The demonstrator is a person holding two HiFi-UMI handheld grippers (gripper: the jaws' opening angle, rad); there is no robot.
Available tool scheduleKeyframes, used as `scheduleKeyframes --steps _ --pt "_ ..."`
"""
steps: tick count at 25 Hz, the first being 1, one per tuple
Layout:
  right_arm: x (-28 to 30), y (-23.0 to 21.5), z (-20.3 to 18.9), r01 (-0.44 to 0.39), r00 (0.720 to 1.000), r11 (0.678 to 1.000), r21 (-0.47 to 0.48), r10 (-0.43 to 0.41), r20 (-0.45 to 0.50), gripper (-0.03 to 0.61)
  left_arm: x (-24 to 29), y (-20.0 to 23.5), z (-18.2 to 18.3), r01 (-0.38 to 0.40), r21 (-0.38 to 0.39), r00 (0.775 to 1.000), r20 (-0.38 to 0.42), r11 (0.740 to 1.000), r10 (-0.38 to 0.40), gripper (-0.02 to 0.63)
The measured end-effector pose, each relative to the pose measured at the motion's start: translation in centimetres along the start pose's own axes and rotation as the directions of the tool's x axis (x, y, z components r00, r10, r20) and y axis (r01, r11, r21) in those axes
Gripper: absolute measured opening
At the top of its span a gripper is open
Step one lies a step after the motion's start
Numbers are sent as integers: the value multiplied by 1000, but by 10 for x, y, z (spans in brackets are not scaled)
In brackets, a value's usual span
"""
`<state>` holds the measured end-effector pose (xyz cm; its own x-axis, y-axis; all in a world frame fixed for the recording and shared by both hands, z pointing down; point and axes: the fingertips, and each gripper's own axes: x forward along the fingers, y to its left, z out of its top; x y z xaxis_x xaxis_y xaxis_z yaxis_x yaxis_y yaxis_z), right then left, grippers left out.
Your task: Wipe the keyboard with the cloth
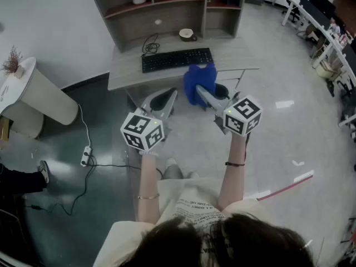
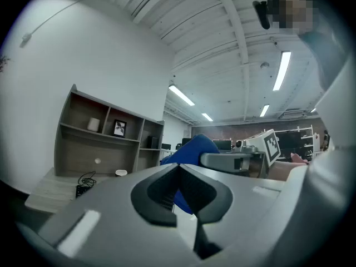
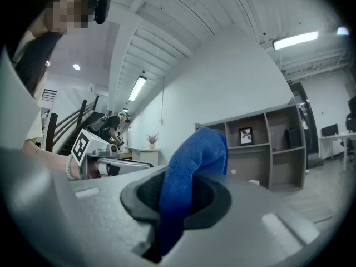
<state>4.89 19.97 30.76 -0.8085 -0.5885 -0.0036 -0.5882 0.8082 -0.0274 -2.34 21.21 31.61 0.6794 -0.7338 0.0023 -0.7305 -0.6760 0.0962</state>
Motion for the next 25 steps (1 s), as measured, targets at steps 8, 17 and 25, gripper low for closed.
scheduleKeyframes --steps 8,17,25 --pt "-12 -5 1 10 1000 1000 -1 -10 1 58 7 -10 -4 30 -16 1000 -4 999 -30 2" --pt "-24 -18 3 38 999 999 17 -38 17 58 15 -17 -4 30 -16 1000 -8 999 -30 2" --pt "-21 -29 0 58 998 997 55 -60 34 58 21 -10 -8 20 -29 999 -32 999 -21 2"
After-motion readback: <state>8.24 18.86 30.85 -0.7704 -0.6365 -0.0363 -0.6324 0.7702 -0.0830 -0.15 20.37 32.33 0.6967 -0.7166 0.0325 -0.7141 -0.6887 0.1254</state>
